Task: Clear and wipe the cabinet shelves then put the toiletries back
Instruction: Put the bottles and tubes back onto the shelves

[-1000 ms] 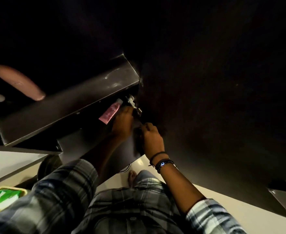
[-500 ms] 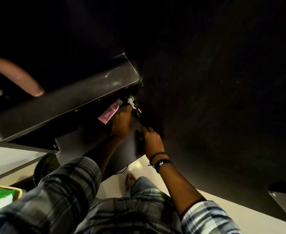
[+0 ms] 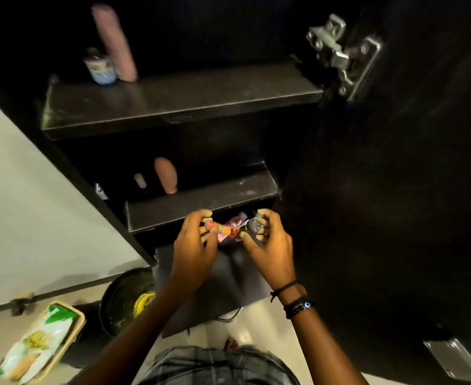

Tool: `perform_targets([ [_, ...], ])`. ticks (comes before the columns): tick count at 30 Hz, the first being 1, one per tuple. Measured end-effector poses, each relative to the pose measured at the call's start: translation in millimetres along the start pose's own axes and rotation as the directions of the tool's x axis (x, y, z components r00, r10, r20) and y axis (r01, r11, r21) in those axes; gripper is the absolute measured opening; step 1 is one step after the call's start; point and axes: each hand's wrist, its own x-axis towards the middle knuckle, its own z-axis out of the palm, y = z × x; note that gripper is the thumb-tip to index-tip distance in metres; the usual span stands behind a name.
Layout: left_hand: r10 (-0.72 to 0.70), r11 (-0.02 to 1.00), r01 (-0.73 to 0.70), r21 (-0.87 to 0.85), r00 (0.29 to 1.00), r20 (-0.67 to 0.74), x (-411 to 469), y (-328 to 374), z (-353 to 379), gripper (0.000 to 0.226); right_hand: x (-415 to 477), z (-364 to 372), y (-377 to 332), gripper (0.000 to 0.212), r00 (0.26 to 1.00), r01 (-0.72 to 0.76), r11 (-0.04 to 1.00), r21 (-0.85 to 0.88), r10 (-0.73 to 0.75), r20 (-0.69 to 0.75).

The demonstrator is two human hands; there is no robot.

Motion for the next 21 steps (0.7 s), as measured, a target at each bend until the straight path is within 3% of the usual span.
perform_targets([
  [7,0.114,0.983,-0.139,-0.117,0.973,-0.202,6.5,81.8,-78.7,0.034,6.3,-2.8,-109.6,0.044,0.957,0.290,0.923,0.254,-0.279,-0.077],
  [14,0.406,0.908,-0.418,0.032,0.856,-0.321,28.6,170.1,-123.9,0.038,21.8,-41.5,-203.3,0.041,0.873,0.484,0.767,0.421,-0.456,-0.172],
  [21,0.483,0.876,-0.443,0.192,0.809,-0.336,77.4,204.6,-137.9,0.039,62.7,-51.7,-248.9,0.040,0.824,0.558,0.730,0.395,-0.542,-0.162],
])
